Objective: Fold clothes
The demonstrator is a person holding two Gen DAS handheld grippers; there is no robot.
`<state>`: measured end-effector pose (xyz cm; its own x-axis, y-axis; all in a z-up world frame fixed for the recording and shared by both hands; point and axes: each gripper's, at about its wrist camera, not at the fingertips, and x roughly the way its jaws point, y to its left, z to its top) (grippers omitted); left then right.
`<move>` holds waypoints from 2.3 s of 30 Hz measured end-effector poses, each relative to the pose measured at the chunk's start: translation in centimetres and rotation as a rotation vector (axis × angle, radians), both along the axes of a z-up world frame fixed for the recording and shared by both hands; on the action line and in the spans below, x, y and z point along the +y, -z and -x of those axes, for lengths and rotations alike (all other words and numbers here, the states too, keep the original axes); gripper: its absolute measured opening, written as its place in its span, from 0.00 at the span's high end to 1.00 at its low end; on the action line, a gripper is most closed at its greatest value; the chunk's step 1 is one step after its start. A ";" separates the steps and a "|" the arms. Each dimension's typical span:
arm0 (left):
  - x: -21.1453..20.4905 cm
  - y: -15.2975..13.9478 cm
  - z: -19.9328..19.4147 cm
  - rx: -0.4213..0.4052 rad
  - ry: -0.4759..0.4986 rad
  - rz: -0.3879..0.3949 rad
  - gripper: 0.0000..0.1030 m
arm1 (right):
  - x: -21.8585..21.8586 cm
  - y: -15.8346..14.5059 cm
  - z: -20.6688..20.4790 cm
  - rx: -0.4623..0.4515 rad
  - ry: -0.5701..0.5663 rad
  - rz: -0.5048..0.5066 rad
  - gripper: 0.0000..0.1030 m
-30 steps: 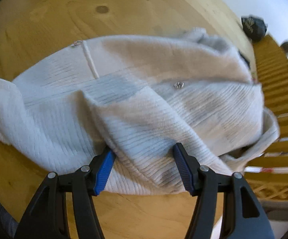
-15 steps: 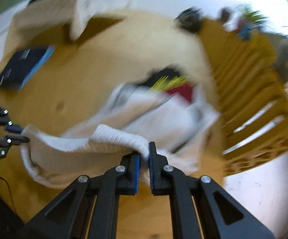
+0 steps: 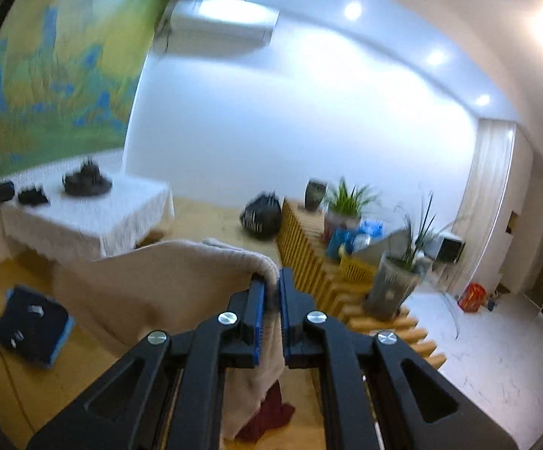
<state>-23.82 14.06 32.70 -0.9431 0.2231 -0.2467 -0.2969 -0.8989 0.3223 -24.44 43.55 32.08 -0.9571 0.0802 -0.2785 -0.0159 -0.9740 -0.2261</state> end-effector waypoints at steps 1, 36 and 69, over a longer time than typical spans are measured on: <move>-0.4 0.2 0.1 -0.034 -0.004 0.011 0.98 | -0.3 -1.0 -0.6 0.017 -0.003 0.005 0.93; 26.3 42.3 -4.1 -0.576 0.734 0.638 0.56 | 14.8 41.0 1.8 -0.805 0.185 0.215 0.93; 28.3 41.4 -0.5 -0.619 0.640 0.638 0.91 | 16.2 40.3 1.6 -0.798 0.166 0.255 0.93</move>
<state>-23.29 42.39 -8.70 -0.3710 0.2899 -0.8822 -0.9204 -0.2415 0.3076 -26.04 59.76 -8.25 -0.4481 0.0458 -0.8928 -0.0921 -0.9957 -0.0049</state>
